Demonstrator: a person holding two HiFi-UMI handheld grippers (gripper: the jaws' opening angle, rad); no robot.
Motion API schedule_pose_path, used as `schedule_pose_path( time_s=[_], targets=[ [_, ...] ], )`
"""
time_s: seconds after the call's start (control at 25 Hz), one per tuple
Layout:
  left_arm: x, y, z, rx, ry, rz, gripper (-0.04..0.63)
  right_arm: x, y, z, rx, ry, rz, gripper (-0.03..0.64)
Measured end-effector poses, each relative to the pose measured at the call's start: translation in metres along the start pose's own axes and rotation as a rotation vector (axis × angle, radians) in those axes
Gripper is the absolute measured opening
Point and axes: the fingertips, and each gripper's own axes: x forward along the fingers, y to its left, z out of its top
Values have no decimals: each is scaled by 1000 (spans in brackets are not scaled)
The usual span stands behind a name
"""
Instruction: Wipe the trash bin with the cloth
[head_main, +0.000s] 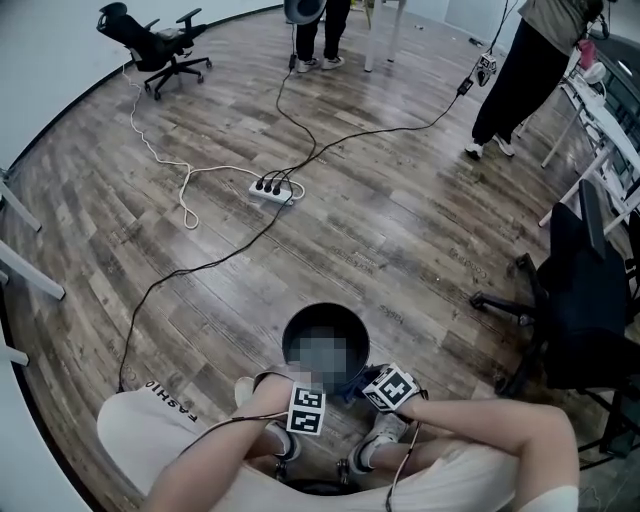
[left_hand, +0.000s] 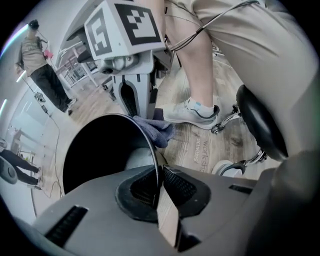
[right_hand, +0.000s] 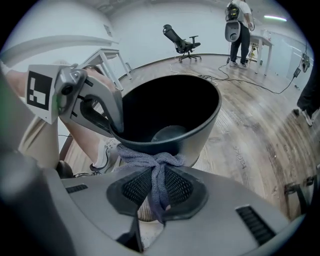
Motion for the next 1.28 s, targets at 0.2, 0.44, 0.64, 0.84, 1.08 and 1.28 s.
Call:
schedule_pose_path(
  time_s=[0.2,0.44,0.64,0.84,1.08,1.28],
  targets=[
    [1,1,2,-8,-10,3,38,33,-5,-15,36,-40,-6,74],
    [1,-1,3,-9,-16,10,38,71,-15,-35,46,-53,-124,74],
    [0,3,2,-12,-23,19,38,102,-25,-43,71,-88,-133,74],
    [0,4,3,-17,-27,17,38,134,-37,-59,94,-48,-159,74],
    [0,9,3,-41,-33,30,38,172,-46,-76,160,-54,-166,74],
    [3,12,2,-65,-17,38,38,166,-55,-74,235,15,-127,74]
  ],
)
